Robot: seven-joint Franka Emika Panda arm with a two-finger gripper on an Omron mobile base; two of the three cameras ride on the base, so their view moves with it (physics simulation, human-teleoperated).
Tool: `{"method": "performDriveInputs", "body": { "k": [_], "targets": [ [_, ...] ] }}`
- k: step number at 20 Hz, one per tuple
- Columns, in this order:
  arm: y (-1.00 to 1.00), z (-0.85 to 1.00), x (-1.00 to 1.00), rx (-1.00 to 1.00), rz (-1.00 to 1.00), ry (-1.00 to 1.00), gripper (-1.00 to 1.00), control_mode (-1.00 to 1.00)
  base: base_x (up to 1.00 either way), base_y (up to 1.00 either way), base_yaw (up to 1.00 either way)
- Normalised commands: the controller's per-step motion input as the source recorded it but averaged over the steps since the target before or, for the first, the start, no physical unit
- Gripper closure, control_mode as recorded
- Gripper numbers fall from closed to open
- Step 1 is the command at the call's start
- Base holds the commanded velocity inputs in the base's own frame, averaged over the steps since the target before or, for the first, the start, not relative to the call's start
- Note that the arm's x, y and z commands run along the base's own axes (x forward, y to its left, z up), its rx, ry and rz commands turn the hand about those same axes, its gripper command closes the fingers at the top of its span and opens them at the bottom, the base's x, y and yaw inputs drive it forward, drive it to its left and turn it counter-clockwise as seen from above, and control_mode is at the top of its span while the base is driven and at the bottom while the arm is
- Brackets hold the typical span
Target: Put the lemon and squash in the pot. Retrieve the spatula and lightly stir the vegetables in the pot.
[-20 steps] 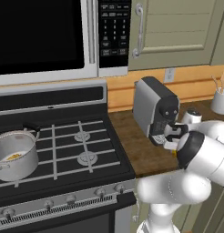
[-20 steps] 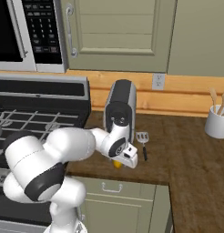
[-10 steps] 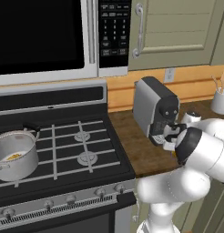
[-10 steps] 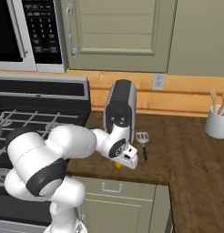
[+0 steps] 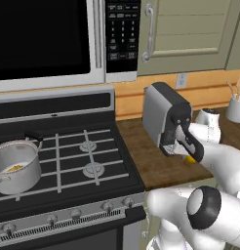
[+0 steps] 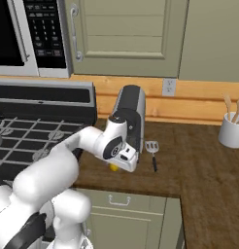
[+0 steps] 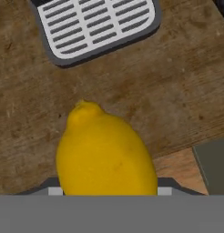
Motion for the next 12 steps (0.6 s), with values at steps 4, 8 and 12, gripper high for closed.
{"method": "performDriveInputs", "body": {
  "k": [4, 8, 12],
  "targets": [
    [0.69, 1.0, -0.62, -0.05, 0.04, 0.0, 1.0, -1.0, 0.0, 0.0, 0.0],
    [0.42, 1.0, -0.7, -0.07, 0.04, -0.02, 1.0, -1.0, 0.0, 0.0, 0.0],
    [0.07, 1.0, -0.68, -0.14, 0.04, -0.12, 1.0, -1.0, 0.0, 0.0, 0.0]
  ]
}}
